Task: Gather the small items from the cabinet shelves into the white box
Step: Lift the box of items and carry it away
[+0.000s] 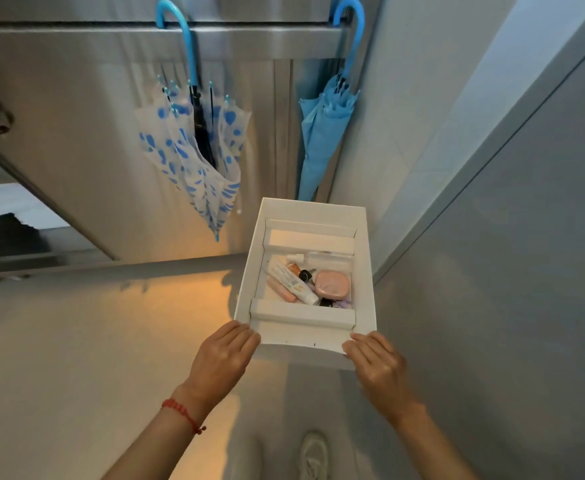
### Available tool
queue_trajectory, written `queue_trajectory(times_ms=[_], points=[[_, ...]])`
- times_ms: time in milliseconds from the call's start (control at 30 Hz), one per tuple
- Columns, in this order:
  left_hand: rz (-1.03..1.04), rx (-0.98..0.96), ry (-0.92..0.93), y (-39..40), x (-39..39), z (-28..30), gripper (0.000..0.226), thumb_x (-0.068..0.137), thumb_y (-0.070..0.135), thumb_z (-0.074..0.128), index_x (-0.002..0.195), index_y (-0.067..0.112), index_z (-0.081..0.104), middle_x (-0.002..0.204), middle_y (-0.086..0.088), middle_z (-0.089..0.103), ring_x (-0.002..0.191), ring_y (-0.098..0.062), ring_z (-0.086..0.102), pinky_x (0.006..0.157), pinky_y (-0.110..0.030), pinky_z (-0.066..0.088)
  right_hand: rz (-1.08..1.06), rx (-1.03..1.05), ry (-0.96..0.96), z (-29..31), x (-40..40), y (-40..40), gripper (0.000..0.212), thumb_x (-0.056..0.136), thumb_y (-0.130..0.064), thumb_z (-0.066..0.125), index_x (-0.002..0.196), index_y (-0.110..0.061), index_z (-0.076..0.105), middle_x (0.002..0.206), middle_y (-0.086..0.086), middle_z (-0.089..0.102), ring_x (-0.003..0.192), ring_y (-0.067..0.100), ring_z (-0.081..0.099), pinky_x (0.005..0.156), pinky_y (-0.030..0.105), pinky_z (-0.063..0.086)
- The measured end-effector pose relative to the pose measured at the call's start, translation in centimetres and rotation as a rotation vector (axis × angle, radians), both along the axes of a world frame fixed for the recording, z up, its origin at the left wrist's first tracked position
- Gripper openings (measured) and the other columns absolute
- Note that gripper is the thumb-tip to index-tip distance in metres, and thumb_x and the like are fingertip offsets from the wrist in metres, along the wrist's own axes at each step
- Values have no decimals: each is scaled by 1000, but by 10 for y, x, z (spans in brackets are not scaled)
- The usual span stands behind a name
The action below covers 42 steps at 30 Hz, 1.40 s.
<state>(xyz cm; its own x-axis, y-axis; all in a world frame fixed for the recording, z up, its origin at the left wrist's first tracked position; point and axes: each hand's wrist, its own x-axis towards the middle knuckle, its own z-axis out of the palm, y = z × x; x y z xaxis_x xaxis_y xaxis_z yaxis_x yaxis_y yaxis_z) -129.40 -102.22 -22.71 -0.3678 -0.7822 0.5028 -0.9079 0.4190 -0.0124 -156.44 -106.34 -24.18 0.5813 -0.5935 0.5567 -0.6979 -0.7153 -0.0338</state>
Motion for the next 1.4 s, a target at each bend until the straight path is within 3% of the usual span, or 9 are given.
queue_trajectory(times_ms=[500, 800, 1000, 1167, 1400], points=[[51, 73, -8, -26, -9, -74, 69, 98, -4, 11, 67, 3, 72, 67, -10, 67, 64, -21, 67, 86, -31, 43, 40, 51, 2, -85, -7, -39, 51, 96, 3, 27, 71, -4, 71, 72, 8, 68, 78, 21, 70, 83, 31, 46], [65, 111, 32, -42, -10, -134, 69, 98, -2, 11, 67, 4, 72, 68, -9, 68, 64, -22, 68, 73, -30, 55, 50, 64, 16, -143, -4, -57, 54, 96, 3, 25, 71, -3, 73, 73, 8, 69, 78, 20, 71, 84, 32, 46], [86, 125, 45, -53, -8, -179, 70, 98, -3, 11, 65, 3, 72, 67, -10, 68, 62, -21, 68, 82, -30, 46, 77, 79, 23, -188, -2, -71, 52, 96, 5, 27, 71, -2, 72, 72, 9, 69, 77, 21, 71, 82, 32, 46], [70, 170, 62, -61, -10, -212, 71, 101, 3, 11, 66, 4, 73, 68, -10, 69, 62, -20, 69, 74, -29, 55, 87, 93, 26, -221, -3, -78, 54, 97, 4, 26, 72, -2, 73, 73, 9, 70, 77, 21, 71, 82, 33, 46], [79, 189, 78, -65, -12, -257, 66, 99, -1, 16, 67, 4, 74, 68, -10, 70, 64, -21, 69, 78, -29, 53, 89, 76, 40, -263, -5, -86, 54, 97, 4, 27, 71, -2, 74, 73, 9, 70, 76, 21, 71, 82, 32, 47]])
